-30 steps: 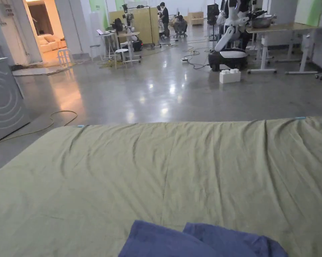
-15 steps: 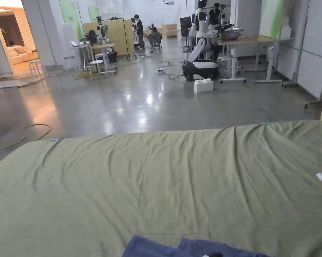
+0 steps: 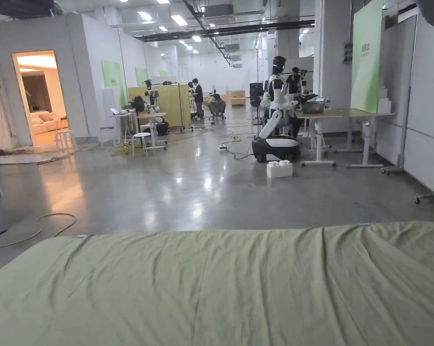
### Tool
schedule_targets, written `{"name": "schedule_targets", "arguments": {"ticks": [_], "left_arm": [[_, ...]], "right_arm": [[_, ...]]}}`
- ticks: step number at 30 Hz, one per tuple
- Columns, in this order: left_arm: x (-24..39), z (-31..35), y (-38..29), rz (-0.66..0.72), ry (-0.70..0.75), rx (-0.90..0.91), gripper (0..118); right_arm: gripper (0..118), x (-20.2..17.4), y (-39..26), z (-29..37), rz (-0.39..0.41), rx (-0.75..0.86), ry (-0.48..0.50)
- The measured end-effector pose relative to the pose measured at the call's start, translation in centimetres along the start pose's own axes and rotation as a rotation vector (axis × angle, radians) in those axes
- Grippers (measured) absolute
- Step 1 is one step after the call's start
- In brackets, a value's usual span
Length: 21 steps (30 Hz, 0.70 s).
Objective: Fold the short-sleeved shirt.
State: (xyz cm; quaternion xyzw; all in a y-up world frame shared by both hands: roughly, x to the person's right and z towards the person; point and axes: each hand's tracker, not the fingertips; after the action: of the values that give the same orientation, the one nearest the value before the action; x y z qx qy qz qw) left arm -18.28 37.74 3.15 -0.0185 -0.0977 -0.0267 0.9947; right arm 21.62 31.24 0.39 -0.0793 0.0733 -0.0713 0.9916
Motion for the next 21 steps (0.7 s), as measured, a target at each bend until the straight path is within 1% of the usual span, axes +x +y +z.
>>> {"name": "schedule_targets", "arguments": {"ticks": [2, 3, 6, 10, 13, 15, 17, 18, 21], "left_arm": [[0.2, 0.4, -0.4, 0.026, 0.041, -0.018, 0], [0.1, 0.5, -0.5, 0.034, 0.033, -0.023, 0], [0.0, 0.0, -1.2, 0.062, 0.044, -0.05, 0], [-0.2, -0.8, -1.6, 0.083, 0.024, -0.063, 0], [-0.1, -1.7, -1.9, 0.076, 0.009, -0.078, 0], [-0.2, -2.9, -2.4, 0.087, -0.005, -0.121, 0], [-1.0, -5.1, -3.1, 0.131, 0.001, -0.212, 0], [-1.3, -6.3, -4.0, 0.163, -0.012, -0.279, 0], [-2.8, -11.4, -7.2, 0.261, -0.052, -0.358, 0]], "right_arm": [[0, -0.1, 0.2, 0.3, -0.003, 0.012, 0.001], [0, -0.1, 0.4, 0.3, -0.001, 0.013, 0.0], [0, -0.3, 0.5, 0.3, 0.031, 0.007, -0.008], [0, -0.6, 0.5, 0.0, 0.057, -0.003, -0.016], [0, -0.4, 0.1, -0.3, 0.047, -0.019, -0.021], [0, -0.2, -0.2, -0.5, 0.039, -0.034, -0.023], [0, 0.0, -0.6, -0.8, 0.036, -0.049, -0.028], [0, 0.1, -0.8, -0.9, 0.034, -0.06, -0.029], [0, 0.8, -2.0, -1.5, 0.03, -0.104, -0.032]]}}
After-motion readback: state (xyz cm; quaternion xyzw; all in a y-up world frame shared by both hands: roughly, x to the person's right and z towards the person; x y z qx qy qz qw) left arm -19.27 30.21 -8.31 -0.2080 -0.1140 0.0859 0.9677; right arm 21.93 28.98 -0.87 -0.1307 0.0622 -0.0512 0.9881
